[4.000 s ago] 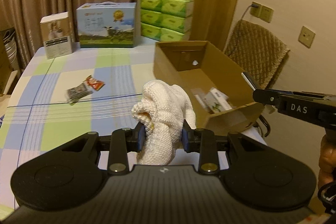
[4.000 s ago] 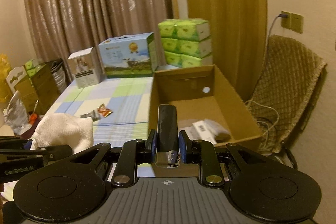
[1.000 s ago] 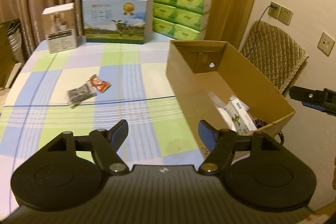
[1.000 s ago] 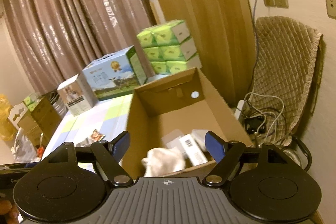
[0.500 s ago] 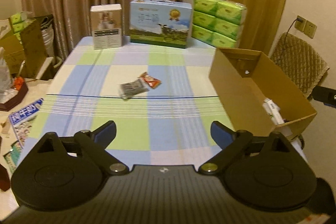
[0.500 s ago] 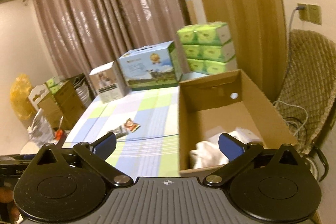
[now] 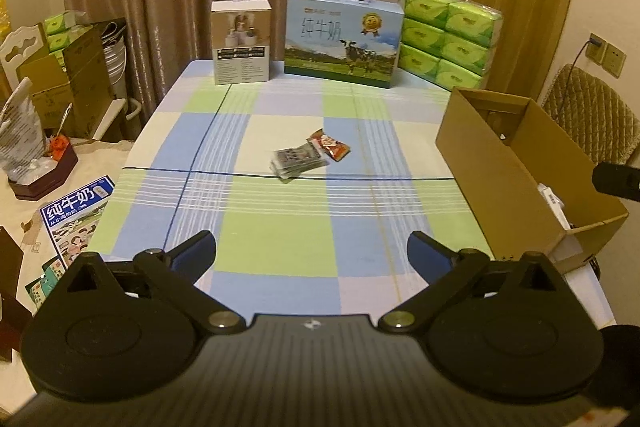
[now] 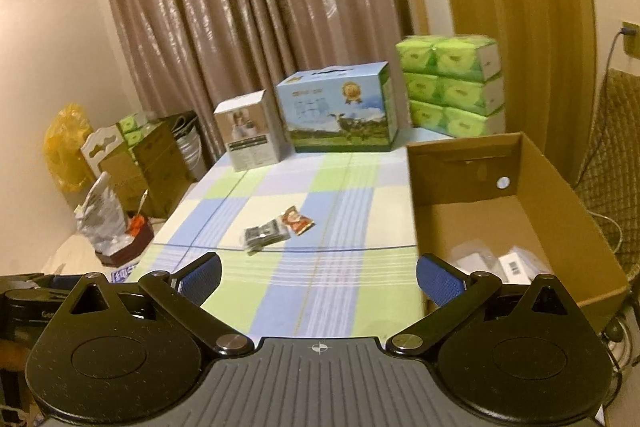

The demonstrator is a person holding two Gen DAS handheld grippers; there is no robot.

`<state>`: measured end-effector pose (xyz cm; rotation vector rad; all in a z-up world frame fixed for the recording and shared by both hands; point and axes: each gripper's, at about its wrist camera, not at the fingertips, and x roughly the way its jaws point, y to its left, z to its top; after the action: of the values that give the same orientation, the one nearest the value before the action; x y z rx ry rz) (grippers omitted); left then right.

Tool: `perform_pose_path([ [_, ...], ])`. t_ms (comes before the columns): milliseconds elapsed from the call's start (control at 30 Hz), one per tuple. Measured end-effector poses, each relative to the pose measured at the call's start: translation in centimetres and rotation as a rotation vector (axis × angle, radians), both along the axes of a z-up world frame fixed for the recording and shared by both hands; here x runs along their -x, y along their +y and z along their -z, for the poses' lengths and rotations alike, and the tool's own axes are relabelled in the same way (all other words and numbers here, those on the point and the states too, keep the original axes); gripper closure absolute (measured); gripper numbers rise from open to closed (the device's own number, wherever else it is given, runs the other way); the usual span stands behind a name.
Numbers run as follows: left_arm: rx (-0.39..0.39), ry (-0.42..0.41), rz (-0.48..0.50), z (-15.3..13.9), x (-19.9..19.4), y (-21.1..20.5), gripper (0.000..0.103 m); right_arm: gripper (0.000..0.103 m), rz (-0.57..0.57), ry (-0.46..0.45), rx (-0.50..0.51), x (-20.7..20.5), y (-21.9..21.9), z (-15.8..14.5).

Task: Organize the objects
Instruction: 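Withdraw both open tools from the box back over the table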

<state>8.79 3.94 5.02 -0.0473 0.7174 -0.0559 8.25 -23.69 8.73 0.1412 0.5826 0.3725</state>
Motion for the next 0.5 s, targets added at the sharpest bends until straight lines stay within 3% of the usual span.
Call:
perform_pose_path([
  [500, -0.084, 0.027, 0.05, 3.0, -5.7, 2.7, 0.001, 0.002, -0.107, 0.008, 0.09, -5.6, 5.3, 2.9],
])
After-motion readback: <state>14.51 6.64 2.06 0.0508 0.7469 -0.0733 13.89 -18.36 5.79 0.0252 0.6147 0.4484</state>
